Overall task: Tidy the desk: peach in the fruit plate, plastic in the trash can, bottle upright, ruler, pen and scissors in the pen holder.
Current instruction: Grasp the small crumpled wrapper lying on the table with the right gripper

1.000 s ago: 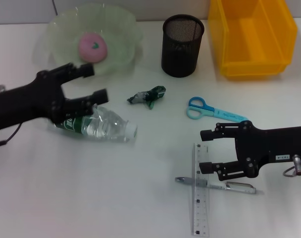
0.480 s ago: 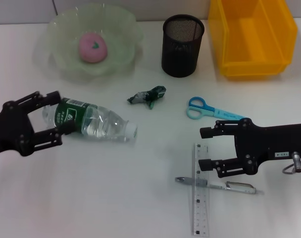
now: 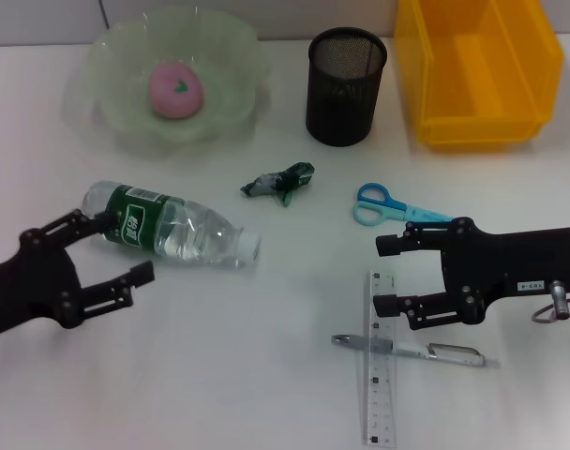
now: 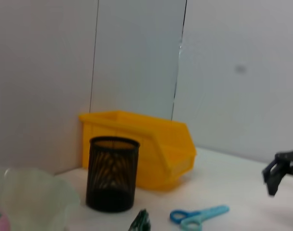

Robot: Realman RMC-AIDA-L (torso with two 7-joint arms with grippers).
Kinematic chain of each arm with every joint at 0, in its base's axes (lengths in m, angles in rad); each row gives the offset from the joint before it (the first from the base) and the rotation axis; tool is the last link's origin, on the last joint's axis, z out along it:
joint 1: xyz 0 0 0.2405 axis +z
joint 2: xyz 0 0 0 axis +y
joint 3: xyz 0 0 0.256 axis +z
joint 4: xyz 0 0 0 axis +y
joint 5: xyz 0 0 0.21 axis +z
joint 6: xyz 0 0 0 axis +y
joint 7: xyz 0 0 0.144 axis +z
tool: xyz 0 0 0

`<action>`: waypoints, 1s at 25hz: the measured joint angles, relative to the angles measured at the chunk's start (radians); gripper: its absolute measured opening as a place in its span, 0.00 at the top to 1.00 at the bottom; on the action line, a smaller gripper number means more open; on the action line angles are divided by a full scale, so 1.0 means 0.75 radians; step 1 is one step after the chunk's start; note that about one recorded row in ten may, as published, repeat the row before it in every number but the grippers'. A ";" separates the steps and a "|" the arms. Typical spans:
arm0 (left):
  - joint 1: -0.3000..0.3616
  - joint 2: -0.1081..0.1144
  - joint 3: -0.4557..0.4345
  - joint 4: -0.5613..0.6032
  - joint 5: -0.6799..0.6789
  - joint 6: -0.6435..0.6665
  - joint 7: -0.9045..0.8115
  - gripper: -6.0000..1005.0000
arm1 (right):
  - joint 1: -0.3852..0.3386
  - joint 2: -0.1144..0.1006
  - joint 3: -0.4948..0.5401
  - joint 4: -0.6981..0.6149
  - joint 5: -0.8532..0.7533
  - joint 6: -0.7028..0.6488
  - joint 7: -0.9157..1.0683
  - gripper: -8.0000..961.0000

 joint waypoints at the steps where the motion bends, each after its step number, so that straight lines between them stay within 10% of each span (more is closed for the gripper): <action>1: 0.000 -0.010 -0.001 -0.004 0.005 -0.023 0.016 0.16 | 0.001 -0.001 0.001 0.000 0.000 0.000 0.000 0.18; 25: 0.006 -0.048 0.002 -0.051 0.044 -0.126 0.117 0.16 | 0.010 0.000 0.017 -0.008 0.000 0.002 0.028 0.18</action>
